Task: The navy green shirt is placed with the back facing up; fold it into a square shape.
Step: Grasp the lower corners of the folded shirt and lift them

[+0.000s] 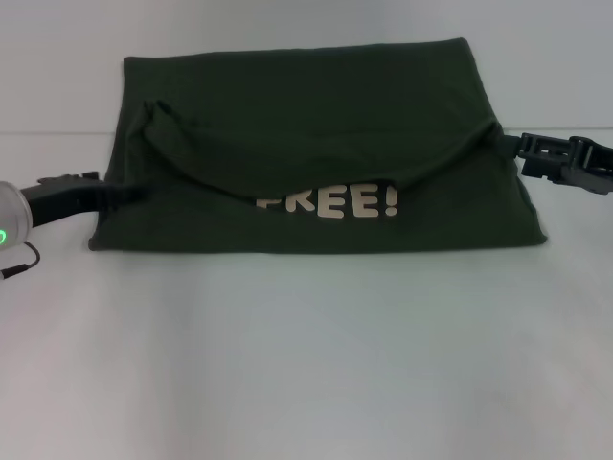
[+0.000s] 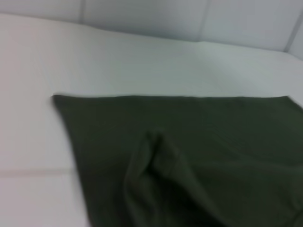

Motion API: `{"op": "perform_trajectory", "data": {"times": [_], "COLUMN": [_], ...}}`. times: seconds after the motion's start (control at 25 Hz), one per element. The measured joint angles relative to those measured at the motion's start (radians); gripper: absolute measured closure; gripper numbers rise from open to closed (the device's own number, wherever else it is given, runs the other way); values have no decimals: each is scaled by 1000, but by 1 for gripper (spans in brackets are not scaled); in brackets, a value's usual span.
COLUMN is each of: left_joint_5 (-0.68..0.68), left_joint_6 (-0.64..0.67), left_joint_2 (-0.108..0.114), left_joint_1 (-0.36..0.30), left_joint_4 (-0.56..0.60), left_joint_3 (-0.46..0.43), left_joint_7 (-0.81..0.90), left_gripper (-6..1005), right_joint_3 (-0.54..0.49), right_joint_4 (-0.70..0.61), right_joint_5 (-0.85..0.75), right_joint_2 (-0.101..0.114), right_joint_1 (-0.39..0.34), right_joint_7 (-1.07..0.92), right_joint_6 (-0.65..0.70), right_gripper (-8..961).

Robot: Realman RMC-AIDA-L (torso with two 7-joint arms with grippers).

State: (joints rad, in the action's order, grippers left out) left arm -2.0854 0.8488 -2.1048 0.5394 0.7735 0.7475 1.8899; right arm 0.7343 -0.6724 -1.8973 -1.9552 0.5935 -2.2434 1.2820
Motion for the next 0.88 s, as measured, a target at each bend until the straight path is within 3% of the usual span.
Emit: {"op": "perform_trajectory", "data": {"times": [0.12,0.24,0.32,0.88], "left_joint_5": [-27,-46,-43,-49], "left_joint_6": [-13,5,28,14], "left_joint_2": [25,69,82,87], "left_joint_1": [21,46,49,61], "left_joint_4": [-56,-141,-163,-194], "left_joint_3": [2,0,-6,-13], "left_joint_7": [104,259,309,402], "left_gripper": [63,65,67,77], "right_joint_3": [-8,-14,-14,-20], "right_joint_4": [5,10,11,13], "right_joint_5": [1,2,2,3], "right_joint_2": [0,-1,-1,-1], "right_joint_1": [-1,0,2,4], "right_joint_7": [0,1,1,1], "right_joint_6": [4,7,7,1], "right_gripper": [83,84,84,85]}}
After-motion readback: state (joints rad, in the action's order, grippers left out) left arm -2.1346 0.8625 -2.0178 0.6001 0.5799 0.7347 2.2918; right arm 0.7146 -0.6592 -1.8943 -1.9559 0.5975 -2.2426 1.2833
